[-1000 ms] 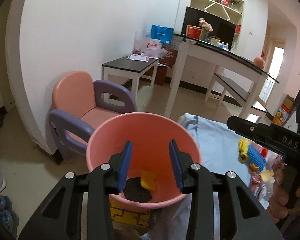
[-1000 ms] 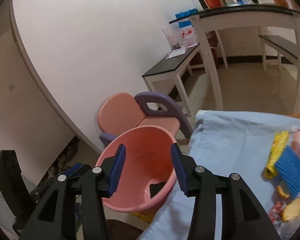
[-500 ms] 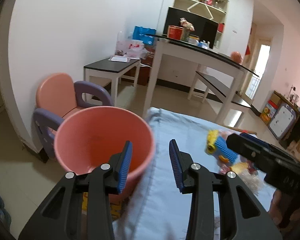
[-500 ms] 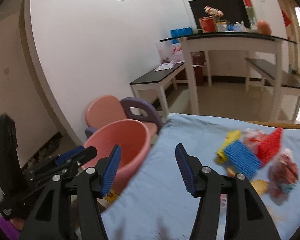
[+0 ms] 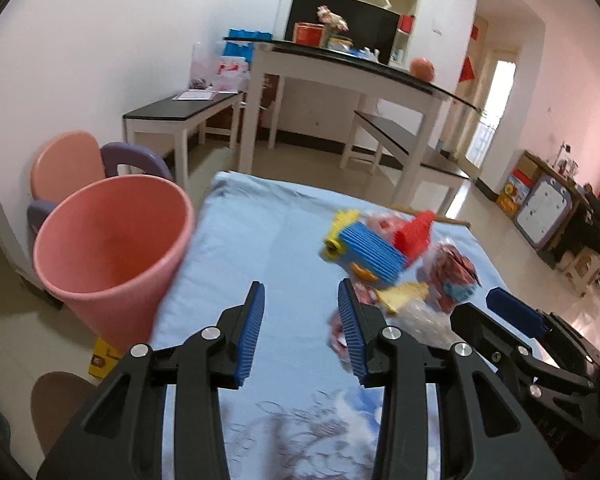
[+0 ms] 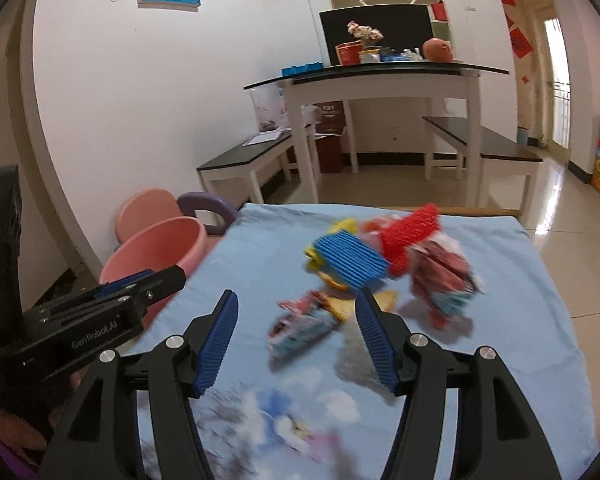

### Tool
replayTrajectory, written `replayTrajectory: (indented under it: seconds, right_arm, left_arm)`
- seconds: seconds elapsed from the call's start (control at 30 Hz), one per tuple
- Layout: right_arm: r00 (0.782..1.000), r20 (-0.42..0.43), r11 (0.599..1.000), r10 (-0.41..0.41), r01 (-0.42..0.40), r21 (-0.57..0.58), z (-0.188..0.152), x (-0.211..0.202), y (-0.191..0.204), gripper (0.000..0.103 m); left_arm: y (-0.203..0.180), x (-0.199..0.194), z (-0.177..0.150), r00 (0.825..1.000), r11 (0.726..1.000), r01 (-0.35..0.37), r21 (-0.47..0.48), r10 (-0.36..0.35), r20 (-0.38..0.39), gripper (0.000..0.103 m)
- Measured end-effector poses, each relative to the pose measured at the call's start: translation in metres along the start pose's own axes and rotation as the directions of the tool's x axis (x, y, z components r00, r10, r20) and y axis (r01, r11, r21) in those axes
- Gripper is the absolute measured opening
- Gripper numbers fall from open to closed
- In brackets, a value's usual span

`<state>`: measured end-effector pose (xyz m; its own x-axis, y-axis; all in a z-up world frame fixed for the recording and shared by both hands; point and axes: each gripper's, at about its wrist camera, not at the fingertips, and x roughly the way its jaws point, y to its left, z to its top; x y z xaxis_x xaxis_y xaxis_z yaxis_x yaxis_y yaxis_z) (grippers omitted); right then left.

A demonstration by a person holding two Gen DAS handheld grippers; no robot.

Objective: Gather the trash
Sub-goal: 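Move both tools back over the table toward the wrappers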

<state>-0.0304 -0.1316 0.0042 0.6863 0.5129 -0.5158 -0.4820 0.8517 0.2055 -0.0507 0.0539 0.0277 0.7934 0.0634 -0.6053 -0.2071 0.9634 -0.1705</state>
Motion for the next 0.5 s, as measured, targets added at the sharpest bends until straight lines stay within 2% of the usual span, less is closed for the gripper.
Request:
replayTrajectory:
  seconds: [0.13,0.2,0.37,0.5]
  right_arm:
    - [0.999,0.039,0.998,-0.032,0.030,0.062,-0.008,-0.014,-0.023,0.071]
    - [0.998,0.051,0.996,-0.039,0.035,0.077,-0.011,-0.019,-0.029,0.081]
    - [0.996,0.073,0.998,-0.044,0.040,0.055,-0.017,-0.028,-0.027,0.083]
    - [0.992,0.106,0.996,-0.064,0.057,0.065,-0.018,-0.040,-0.027,0.086]
  left_arm:
    - [-0.019,0.000,-0.006,1.000,0.999,0.008,0.035,-0.008,-0.006,0.039]
    - [-0.026,0.000,-0.009,1.000,0.999,0.017,0.047,-0.016,-0.011,0.039]
    - [-0.037,0.002,-0.018,0.998,0.997,0.033,0.065,-0.030,-0.058,0.039]
    - [-0.039,-0.004,-0.019,0.999,0.997,0.022,0.073,-0.018,-0.049,0.039]
